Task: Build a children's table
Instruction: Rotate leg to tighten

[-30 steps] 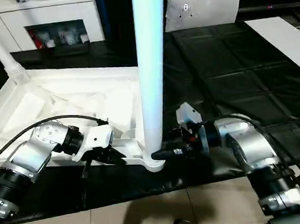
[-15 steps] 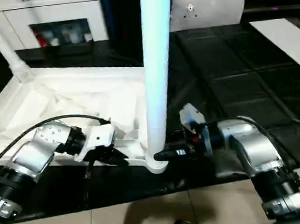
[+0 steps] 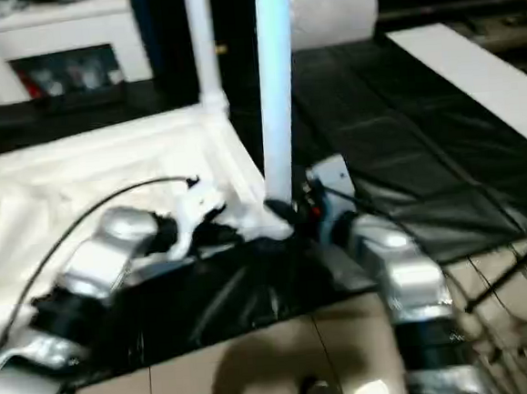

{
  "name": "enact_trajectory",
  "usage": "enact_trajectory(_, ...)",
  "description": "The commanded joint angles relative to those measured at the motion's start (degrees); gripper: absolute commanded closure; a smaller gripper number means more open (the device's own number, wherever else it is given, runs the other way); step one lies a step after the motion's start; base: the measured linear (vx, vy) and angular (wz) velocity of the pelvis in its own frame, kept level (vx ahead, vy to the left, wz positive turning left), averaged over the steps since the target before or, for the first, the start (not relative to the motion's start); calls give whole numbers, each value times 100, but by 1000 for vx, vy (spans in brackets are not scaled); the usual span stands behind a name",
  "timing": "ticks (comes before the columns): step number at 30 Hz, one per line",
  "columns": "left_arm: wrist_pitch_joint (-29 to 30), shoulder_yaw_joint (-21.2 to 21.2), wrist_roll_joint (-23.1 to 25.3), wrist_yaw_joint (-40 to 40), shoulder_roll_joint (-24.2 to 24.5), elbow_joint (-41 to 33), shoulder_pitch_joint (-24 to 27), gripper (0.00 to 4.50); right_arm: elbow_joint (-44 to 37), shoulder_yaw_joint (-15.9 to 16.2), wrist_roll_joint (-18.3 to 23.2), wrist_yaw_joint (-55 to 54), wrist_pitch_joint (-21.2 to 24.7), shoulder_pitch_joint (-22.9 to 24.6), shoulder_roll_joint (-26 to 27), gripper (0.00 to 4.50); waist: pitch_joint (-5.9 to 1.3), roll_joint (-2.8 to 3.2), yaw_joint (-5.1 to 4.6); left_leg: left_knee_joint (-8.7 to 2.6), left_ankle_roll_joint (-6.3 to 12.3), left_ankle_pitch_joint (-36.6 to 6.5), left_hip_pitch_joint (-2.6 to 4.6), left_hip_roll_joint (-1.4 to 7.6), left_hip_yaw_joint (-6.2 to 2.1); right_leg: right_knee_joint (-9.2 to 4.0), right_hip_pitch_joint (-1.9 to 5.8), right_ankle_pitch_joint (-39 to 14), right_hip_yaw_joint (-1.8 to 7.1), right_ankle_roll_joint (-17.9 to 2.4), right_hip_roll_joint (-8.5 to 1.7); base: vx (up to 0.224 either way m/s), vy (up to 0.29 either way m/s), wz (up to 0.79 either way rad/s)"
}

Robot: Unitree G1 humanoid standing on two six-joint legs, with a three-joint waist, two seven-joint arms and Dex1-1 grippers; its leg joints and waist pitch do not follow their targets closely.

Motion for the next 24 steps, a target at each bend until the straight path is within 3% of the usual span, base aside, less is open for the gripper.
enact_trajectory(1,-67,143,-130,916,-723,-37,-393,450,465,439,150,-558,189,-228,839,259,-298,-37,381,-1251,-229,-4603,-147,578,78,757,412,-1466,479,-202,29,-63,-60,19)
enact_trajectory(2,-55,201,-106,1110,-841,-6,-437,450,615,283,230,-810,108,-337,1028,259,-391,-504,318,208,-354,-2582,641,-23,-17,-739,-461,-5269,660,337,-443,54,-133,3)
enact_trajectory(3,-54,207,-104,1127,-851,-4,-441,450,629,269,237,-833,101,-347,1045,203,-314,-504,229,632,-74,-1368,473,-189,-146,-978,-481,-6308,795,289,-675,54,-133,3)
enact_trajectory(4,-56,227,-69,1207,-892,-21,-452,450,731,108,321,-1019,-38,-441,1170,189,-395,-395,308,414,62,-277,-376,-246,-430,-517,420,-5321,913,179,-742,154,-78,-33)
enact_trajectory(5,-82,223,-41,1198,-872,-56,-436,450,763,5,414,-1030,-131,-484,1208,186,-454,-199,427,-121,-52,-37,-206,69,-440,-309,247,-3098,742,-283,-458,108,-15,-8)
enact_trajectory(6,-82,223,-41,1198,-872,-56,-436,450,763,5,414,-1030,-131,-484,1208,183,-593,-182,318,-102,188,250,48,138,-370,-79,104,-892,632,-778,-128,108,-15,-8)
enact_trajectory(7,-86,217,-1,1159,-825,-92,-411,450,737,-70,414,-1029,-159,-484,1210,165,-582,-149,277,-114,317,377,34,155,-376,-38,123,-198,618,-1084,-130,23,-24,20)
enact_trajectory(8,-122,198,28,1090,-747,-118,-377,450,700,-66,390,-933,-177,-447,1139,165,-593,-119,243,-114,612,703,-75,138,-379,25,249,766,587,-1521,-168,0,0,0)
enact_trajectory(9,-196,147,73,939,-593,-164,-312,450,604,-37,321,-766,-197,-356,991,149,-604,-111,255,-103,742,760,-82,140,-368,23,268,1003,574,-1637,-191,0,0,0)
enact_trajectory(10,-228,123,88,852,-502,-201,-263,450,535,-15,283,-663,-187,-290,890,149,-606,-132,257,-86,987,642,-73,148,-331,1,268,1185,575,-1807,-217,0,0,0)
enact_trajectory(11,-325,66,96,636,-318,-261,-180,450,441,31,211,-440,-241,-175,648,131,-588,-128,264,-96,1114,454,-92,157,-324,-28,296,1076,563,-1880,-241,0,0,0)
enact_trajectory(12,-325,66,96,636,-318,-261,-180,450,441,31,211,-440,-241,-175,648,131,-588,-128,264,-96,1114,454,-92,157,-324,-28,296,1076,563,-1880,-241,0,0,0)
enact_trajectory(13,-391,11,96,486,-156,-287,-117,450,365,26,124,-278,-313,-76,439,120,-571,-129,260,-113,1112,162,-110,178,-324,-74,319,705,556,-1848,-265,0,0,0)
enact_trajectory(18,-596,-86,151,77,232,-320,46,450,213,-68,227,288,-622,104,-200,71,-522,-131,269,-180,722,-515,-58,231,-292,-172,288,-231,586,-1718,-248,0,0,0)
enact_trajectory(21,-715,-159,113,-219,486,-352,125,450,34,-114,343,838,-781,221,-606,53,-532,-130,277,-186,682,-530,-53,235,-281,-164,283,-174,584,-1700,-249,0,0,0)
enact_trajectory(24,-993,-276,73,-659,777,-335,181,450,-191,-25,458,1642,-912,384,-1162,34,-562,-141,299,-163,805,-356,-58,238,-280,-124,304,125,591,-1688,-254,0,0,0)
